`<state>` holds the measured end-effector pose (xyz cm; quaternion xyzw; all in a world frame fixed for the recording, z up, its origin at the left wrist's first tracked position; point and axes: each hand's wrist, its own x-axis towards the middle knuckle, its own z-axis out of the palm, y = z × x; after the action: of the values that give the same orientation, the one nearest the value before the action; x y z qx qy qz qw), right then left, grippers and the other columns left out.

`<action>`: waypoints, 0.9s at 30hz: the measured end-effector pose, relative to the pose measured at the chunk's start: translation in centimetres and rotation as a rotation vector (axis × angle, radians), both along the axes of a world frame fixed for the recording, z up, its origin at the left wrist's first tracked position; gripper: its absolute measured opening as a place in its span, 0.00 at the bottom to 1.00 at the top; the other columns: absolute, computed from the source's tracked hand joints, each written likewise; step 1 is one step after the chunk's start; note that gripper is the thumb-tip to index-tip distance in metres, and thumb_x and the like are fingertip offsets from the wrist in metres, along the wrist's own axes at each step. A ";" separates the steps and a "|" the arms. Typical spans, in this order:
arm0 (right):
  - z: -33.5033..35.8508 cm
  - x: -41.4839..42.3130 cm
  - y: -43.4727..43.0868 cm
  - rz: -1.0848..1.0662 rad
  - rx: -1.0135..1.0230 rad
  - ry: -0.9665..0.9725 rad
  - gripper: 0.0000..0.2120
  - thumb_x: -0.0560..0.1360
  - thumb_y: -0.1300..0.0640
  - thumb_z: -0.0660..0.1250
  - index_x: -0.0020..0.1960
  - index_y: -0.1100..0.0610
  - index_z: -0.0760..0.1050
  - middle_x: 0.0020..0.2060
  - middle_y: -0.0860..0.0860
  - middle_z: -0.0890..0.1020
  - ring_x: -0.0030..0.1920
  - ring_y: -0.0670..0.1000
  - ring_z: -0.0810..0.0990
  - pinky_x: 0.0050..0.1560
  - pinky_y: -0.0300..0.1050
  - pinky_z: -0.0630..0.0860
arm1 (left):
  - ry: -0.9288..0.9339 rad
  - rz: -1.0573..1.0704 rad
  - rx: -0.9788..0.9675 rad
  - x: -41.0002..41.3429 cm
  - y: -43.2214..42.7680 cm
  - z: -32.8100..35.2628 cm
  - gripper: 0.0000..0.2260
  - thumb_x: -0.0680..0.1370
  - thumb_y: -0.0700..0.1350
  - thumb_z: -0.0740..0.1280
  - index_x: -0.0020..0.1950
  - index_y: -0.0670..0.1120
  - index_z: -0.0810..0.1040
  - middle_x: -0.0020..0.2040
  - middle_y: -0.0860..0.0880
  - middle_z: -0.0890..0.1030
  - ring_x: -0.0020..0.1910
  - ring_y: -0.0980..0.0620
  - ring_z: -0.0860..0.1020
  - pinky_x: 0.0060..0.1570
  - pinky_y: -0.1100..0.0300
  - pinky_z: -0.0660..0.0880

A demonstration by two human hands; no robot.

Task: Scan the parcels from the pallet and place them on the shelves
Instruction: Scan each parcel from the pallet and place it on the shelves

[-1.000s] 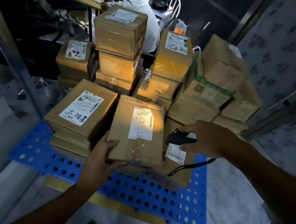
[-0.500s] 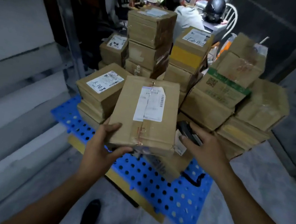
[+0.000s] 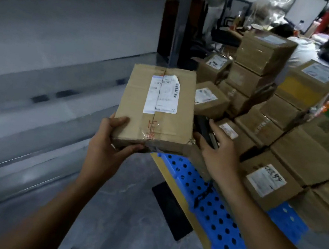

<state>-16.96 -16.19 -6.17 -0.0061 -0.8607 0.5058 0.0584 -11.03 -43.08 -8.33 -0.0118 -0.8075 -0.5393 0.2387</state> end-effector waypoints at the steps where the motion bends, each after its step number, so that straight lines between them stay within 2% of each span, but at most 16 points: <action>1: 0.2 -0.3 -2.1 0.023 -0.008 0.013 0.33 0.74 0.36 0.70 0.76 0.42 0.67 0.72 0.41 0.71 0.69 0.40 0.67 0.65 0.41 0.69 | 0.002 0.032 0.008 0.4 -1.8 0.2 0.30 0.65 0.60 0.78 0.63 0.63 0.70 0.62 0.73 0.74 0.62 0.69 0.75 0.57 0.72 0.73; 3: 0.8 -0.9 -6.6 0.084 -0.027 0.047 0.34 0.72 0.33 0.69 0.75 0.42 0.68 0.71 0.40 0.72 0.68 0.40 0.69 0.62 0.37 0.70 | 0.013 0.097 0.009 1.4 -5.8 0.9 0.31 0.64 0.60 0.80 0.63 0.64 0.71 0.62 0.71 0.75 0.62 0.64 0.77 0.58 0.65 0.75; 5: 1.8 -1.3 -11.8 0.165 -0.066 0.080 0.36 0.70 0.31 0.67 0.75 0.42 0.68 0.69 0.39 0.73 0.66 0.38 0.71 0.60 0.33 0.73 | 0.031 0.162 0.005 2.6 -10.2 2.0 0.30 0.64 0.60 0.80 0.62 0.67 0.71 0.60 0.69 0.76 0.59 0.63 0.78 0.54 0.66 0.76; 8: 3.7 -1.3 -20.4 0.268 -0.103 0.126 0.41 0.67 0.28 0.65 0.76 0.43 0.68 0.69 0.46 0.75 0.67 0.48 0.75 0.64 0.51 0.76 | 0.074 0.268 -0.027 4.7 -17.6 4.5 0.31 0.63 0.61 0.79 0.62 0.70 0.69 0.61 0.67 0.77 0.57 0.63 0.79 0.48 0.73 0.74; 9: 4.4 -1.2 -23.3 0.292 -0.103 0.161 0.42 0.66 0.26 0.63 0.76 0.44 0.68 0.68 0.47 0.75 0.67 0.49 0.75 0.64 0.53 0.76 | 0.085 0.304 -0.039 5.4 -20.3 5.5 0.31 0.63 0.61 0.78 0.62 0.70 0.69 0.60 0.67 0.78 0.56 0.63 0.79 0.47 0.72 0.74; 11: 6.0 -1.0 -29.1 0.335 -0.105 0.235 0.43 0.67 0.24 0.61 0.77 0.45 0.67 0.67 0.49 0.76 0.67 0.50 0.75 0.64 0.52 0.76 | 0.110 0.375 -0.067 6.8 -25.5 7.9 0.32 0.63 0.62 0.79 0.62 0.69 0.70 0.59 0.68 0.78 0.54 0.61 0.80 0.47 0.64 0.79; 13: 7.7 -1.0 -34.7 0.392 -0.123 0.292 0.42 0.68 0.27 0.63 0.76 0.45 0.67 0.66 0.49 0.76 0.66 0.50 0.75 0.63 0.50 0.75 | 0.132 0.433 -0.112 8.3 -30.6 10.3 0.33 0.63 0.63 0.81 0.63 0.69 0.69 0.59 0.69 0.77 0.55 0.59 0.81 0.49 0.54 0.81; 15: 9.5 -1.0 -39.9 0.446 -0.150 0.342 0.41 0.68 0.29 0.64 0.76 0.46 0.68 0.65 0.47 0.76 0.65 0.48 0.75 0.62 0.45 0.73 | 0.152 0.473 -0.160 9.7 -35.3 12.6 0.33 0.64 0.59 0.82 0.62 0.69 0.68 0.60 0.66 0.78 0.56 0.57 0.80 0.51 0.49 0.81; 17: 11.3 -1.0 -44.4 0.490 -0.172 0.382 0.40 0.67 0.30 0.64 0.76 0.45 0.68 0.65 0.45 0.76 0.64 0.45 0.75 0.60 0.39 0.69 | 0.174 0.519 -0.203 10.9 -39.4 14.7 0.33 0.65 0.56 0.83 0.62 0.69 0.68 0.60 0.65 0.78 0.57 0.57 0.79 0.53 0.52 0.81; 19: 12.7 -1.1 -48.4 0.532 -0.178 0.415 0.39 0.68 0.30 0.64 0.76 0.43 0.68 0.63 0.44 0.76 0.61 0.42 0.74 0.57 0.37 0.69 | 0.191 0.588 -0.259 11.6 -42.9 16.4 0.33 0.65 0.57 0.82 0.62 0.69 0.68 0.59 0.68 0.77 0.56 0.62 0.78 0.50 0.67 0.77; 21: 14.0 -1.7 -51.7 0.569 -0.178 0.429 0.38 0.69 0.30 0.65 0.76 0.43 0.68 0.63 0.44 0.76 0.62 0.43 0.74 0.58 0.38 0.69 | 0.193 0.636 -0.280 11.6 -45.8 17.7 0.33 0.65 0.55 0.83 0.63 0.67 0.69 0.57 0.68 0.77 0.55 0.65 0.77 0.45 0.75 0.73; 27: 15.6 -5.7 -58.1 0.616 -0.135 0.365 0.34 0.72 0.35 0.70 0.75 0.42 0.68 0.69 0.45 0.75 0.69 0.47 0.72 0.67 0.47 0.71 | 0.156 0.647 -0.212 7.7 -51.5 18.9 0.31 0.67 0.52 0.83 0.65 0.61 0.70 0.60 0.62 0.78 0.55 0.60 0.79 0.46 0.74 0.74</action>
<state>-22.64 -74.27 9.44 0.3398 -0.7623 0.5480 0.0555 -3.30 -94.62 10.58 0.1789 -0.8003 -0.3462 0.4557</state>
